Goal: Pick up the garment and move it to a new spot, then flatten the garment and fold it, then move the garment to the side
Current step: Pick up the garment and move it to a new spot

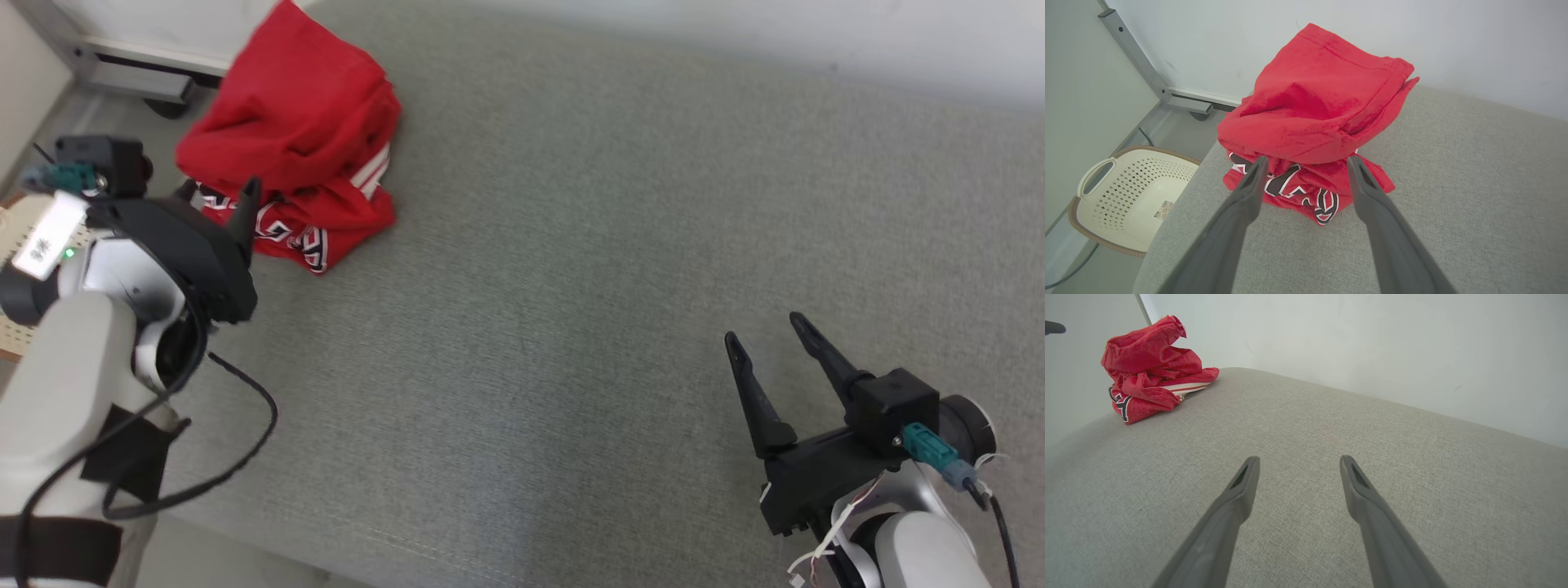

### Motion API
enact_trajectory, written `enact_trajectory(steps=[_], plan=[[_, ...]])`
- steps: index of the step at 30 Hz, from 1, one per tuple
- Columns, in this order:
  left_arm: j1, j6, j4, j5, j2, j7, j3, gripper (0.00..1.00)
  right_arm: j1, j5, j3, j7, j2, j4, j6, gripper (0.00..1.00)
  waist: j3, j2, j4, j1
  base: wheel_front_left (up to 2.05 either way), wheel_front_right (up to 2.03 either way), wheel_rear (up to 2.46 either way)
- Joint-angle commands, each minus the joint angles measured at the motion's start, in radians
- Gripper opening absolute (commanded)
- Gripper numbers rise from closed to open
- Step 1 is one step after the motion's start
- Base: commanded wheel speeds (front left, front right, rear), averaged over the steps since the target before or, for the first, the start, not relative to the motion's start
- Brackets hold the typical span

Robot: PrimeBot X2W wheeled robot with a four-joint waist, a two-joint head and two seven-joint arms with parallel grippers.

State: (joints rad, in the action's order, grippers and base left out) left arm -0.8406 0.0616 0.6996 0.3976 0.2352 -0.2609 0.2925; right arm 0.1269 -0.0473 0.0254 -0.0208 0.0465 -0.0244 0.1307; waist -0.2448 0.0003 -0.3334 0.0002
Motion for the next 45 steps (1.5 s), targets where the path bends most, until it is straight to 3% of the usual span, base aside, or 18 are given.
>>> enact_trajectory(steps=[1, 11, 21, 22, 23, 24, 25, 36, 45], plan=[[-0.032, -0.001, 0.007, -0.002, 0.005, -0.01, 0.0, 1.0, -0.004, 0.01, -0.007, -0.011, 0.007, 0.019, 0.0, 1.0, -0.064, -0.0003, 0.049, -0.0002, 0.0, 0.0, 0.0], [-0.14, 0.003, 0.078, -0.001, 0.023, -0.066, 0.014, 1.0, -0.038, 0.032, -0.003, -0.057, 0.006, 0.107, 0.0, 1.0, -0.127, -0.0003, 0.078, -0.0002, 0.0, 0.0, 0.0], [-0.178, -0.011, 0.18, -0.006, 0.051, -0.051, 0.017, 1.0, -0.054, 0.032, 0.032, -0.071, 0.006, 0.122, 0.0, 1.0, -0.148, -0.0003, 0.132, -0.0002, 0.0, 0.0, 0.0], [-0.178, -0.016, 0.19, -0.002, 0.046, -0.043, 0.013, 0.95, -0.054, 0.03, 0.03, -0.071, 0.006, 0.122, 0.0, 1.0, -0.148, -0.0003, 0.136, -0.0002, 0.0, 0.0, 0.0], [-0.182, -0.02, 0.196, -0.007, 0.046, -0.036, 0.016, 0.44, -0.055, 0.028, 0.028, -0.071, 0.006, 0.122, 0.0, 1.0, -0.148, -0.0003, 0.138, -0.0002, 0.0, 0.0, 0.0], [-0.182, -0.02, 0.196, -0.007, 0.046, -0.036, 0.016, 0.44, -0.055, 0.028, 0.028, -0.071, 0.006, 0.122, 0.0, 1.0, -0.148, -0.0003, 0.138, -0.0002, 0.0, 0.0, 0.0], [-0.185, -0.024, 0.202, -0.009, 0.047, -0.026, 0.017, 0.0, -0.056, 0.025, 0.028, -0.07, 0.006, 0.121, 0.0, 1.0, -0.148, -0.0003, 0.14, -0.0002, 0.0, 0.0, 0.0], [-0.215, -0.013, 0.259, 0.007, 0.017, 0.032, 0.027, 0.0, -0.064, -0.014, 0.059, -0.057, 0.006, 0.074, 0.0, 1.0, -0.078, -0.0003, 0.133, -0.0002, 0.0, 0.0, 0.0], [-0.265, 0.009, 0.187, 0.014, -0.019, 0.086, 0.044, 0.0, -0.066, -0.081, 0.074, -0.013, 0.006, 0.014, 0.0, 1.0, 0.039, -0.0003, 0.145, -0.0002, 0.0, 0.0, 0.0]])
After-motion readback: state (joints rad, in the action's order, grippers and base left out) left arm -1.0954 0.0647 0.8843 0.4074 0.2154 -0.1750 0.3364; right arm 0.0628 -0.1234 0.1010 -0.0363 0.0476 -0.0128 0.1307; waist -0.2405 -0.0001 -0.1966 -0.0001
